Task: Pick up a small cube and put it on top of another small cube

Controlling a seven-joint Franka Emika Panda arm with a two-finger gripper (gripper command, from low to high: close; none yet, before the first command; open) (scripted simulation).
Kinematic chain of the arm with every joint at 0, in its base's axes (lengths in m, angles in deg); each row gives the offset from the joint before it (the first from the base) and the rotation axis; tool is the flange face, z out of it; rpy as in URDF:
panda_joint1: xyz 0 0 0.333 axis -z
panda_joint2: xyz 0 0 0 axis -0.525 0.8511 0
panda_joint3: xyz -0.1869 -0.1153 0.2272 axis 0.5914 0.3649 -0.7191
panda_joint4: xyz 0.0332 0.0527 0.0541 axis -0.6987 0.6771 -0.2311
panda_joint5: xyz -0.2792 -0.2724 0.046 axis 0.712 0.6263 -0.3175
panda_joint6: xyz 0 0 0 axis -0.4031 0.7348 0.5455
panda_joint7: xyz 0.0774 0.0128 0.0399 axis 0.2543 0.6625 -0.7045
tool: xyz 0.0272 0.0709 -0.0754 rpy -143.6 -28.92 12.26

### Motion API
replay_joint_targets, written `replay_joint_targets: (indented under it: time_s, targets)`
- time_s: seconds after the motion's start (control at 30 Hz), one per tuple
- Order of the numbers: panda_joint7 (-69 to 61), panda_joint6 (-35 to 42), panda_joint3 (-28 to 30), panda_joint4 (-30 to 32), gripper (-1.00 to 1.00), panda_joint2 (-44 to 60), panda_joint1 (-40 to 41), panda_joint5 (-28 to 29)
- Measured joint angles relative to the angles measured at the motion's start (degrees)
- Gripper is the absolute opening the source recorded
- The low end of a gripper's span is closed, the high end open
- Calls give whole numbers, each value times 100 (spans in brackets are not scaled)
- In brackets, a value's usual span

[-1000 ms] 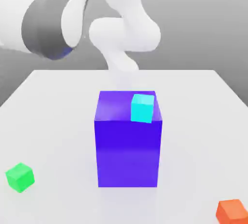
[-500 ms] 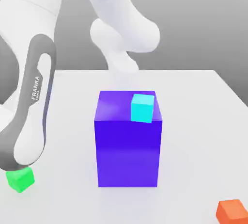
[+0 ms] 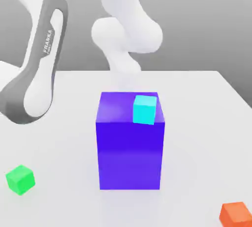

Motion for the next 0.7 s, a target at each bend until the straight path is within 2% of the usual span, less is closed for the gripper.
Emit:
replay_joint_targets:
  time_s: [0.2, 0.37, 0.4, 0.6, 0.7]
  targets:
    - [-1082, -239, 10, 1211, -100, -1001, 246, -95]
    - [-1500, -1055, -180, 1331, -100, -292, 408, -478]
    - [-1530, -1156, -210, 1328, 100, -186, 432, -518]
    - [-1546, -1207, -226, 1326, 100, -132, 445, -538]
    - [-1431, -850, -151, 1348, 100, -521, 397, -376]
